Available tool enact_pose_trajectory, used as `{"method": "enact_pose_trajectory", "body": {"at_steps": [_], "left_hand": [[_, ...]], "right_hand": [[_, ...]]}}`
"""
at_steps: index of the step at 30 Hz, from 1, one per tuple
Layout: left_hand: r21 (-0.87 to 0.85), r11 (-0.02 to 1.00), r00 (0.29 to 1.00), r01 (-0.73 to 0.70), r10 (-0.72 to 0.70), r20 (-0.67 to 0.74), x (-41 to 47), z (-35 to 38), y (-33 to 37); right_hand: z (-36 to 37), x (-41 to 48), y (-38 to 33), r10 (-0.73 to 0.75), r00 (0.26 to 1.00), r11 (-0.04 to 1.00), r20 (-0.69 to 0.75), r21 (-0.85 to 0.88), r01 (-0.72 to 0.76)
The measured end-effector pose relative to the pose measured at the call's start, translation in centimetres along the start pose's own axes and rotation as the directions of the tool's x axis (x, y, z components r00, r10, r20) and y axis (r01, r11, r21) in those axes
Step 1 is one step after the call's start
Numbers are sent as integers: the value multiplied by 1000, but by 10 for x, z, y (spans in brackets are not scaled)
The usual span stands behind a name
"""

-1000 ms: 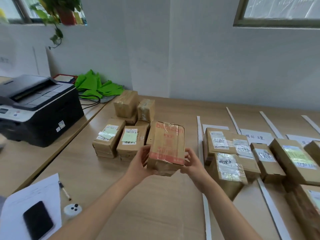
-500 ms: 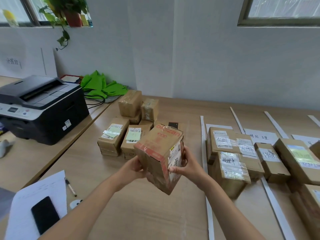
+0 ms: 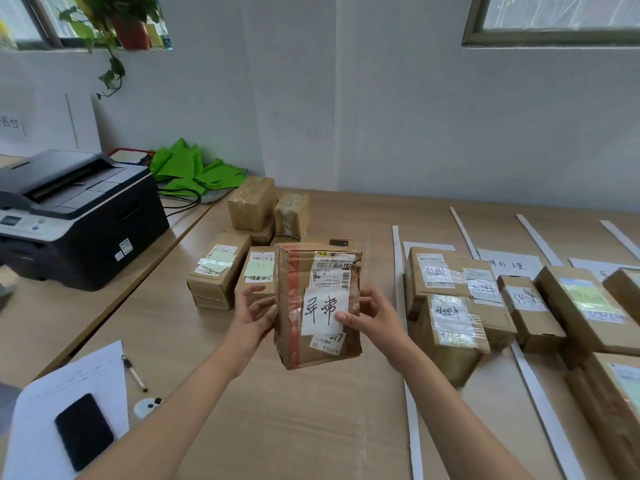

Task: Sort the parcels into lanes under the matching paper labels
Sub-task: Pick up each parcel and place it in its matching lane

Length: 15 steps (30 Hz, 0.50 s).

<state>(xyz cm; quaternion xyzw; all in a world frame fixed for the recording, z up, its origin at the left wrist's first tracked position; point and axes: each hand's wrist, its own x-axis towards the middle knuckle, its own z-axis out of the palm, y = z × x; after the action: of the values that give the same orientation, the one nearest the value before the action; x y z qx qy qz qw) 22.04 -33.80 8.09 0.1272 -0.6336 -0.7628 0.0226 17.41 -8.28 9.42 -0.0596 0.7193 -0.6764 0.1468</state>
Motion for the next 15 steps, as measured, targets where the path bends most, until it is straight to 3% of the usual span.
{"method": "enact_pose_trajectory", "body": {"at_steps": [5, 15], "left_hand": [[-7, 1000, 999, 26, -26, -19, -4, 17, -3], [36, 999, 999, 12, -14, 45, -27, 43, 5]], "right_hand": [[2, -15, -4, 12, 1000, 996, 8, 92, -13], [12, -53, -15, -50, 990, 992, -134, 105, 65]]}}
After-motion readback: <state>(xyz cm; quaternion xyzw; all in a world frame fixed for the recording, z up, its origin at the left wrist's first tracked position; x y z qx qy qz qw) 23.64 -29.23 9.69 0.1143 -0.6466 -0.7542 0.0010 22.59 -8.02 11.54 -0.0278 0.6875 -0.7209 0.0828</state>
